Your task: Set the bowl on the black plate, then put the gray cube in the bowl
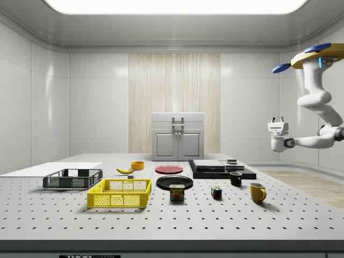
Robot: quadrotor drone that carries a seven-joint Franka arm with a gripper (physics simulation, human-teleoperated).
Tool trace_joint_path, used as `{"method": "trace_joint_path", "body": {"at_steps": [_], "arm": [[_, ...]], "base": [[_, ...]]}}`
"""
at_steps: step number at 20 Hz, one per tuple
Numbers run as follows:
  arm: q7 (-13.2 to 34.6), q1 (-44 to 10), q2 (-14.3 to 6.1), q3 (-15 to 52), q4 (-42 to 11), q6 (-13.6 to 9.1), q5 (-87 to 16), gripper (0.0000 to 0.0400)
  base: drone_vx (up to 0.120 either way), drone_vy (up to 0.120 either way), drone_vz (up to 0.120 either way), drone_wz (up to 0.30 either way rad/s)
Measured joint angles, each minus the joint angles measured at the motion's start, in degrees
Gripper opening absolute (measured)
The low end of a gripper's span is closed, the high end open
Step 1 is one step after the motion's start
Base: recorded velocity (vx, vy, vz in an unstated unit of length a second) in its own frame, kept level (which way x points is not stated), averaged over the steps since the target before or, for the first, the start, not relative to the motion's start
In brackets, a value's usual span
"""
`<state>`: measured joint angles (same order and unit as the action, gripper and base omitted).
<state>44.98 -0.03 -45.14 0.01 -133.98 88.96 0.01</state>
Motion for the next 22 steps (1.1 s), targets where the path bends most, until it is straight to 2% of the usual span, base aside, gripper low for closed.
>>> {"method": "trace_joint_path", "body": {"at_steps": [3, 8, 11, 16, 22], "arm": [[-0.1, -0.1, 0.4, 0.0, 3.6, -3.1, 0.0, 0.0400], [-0.1, -0.2, 2.3, 0.1, 9.7, -7.1, 0.1, 0.0400], [-0.1, -0.2, 3.4, 0.1, 12.7, -8.8, 0.1, 0.0400], [-0.1, -0.3, 4.5, 0.2, 15.6, -10.4, 0.1, 0.0400], [-0.2, -0.4, 4.9, 0.2, 16.8, -10.9, 0.1, 0.0400]], "base": [[0.000, 0.000, 0.000, 0.000], [0.000, 0.000, 0.000, 0.000], [0.107, -0.027, 0.000, 0.000], [0.120, -0.120, 0.000, 0.000], [0.120, -0.120, 0.000, 0.000]]}}
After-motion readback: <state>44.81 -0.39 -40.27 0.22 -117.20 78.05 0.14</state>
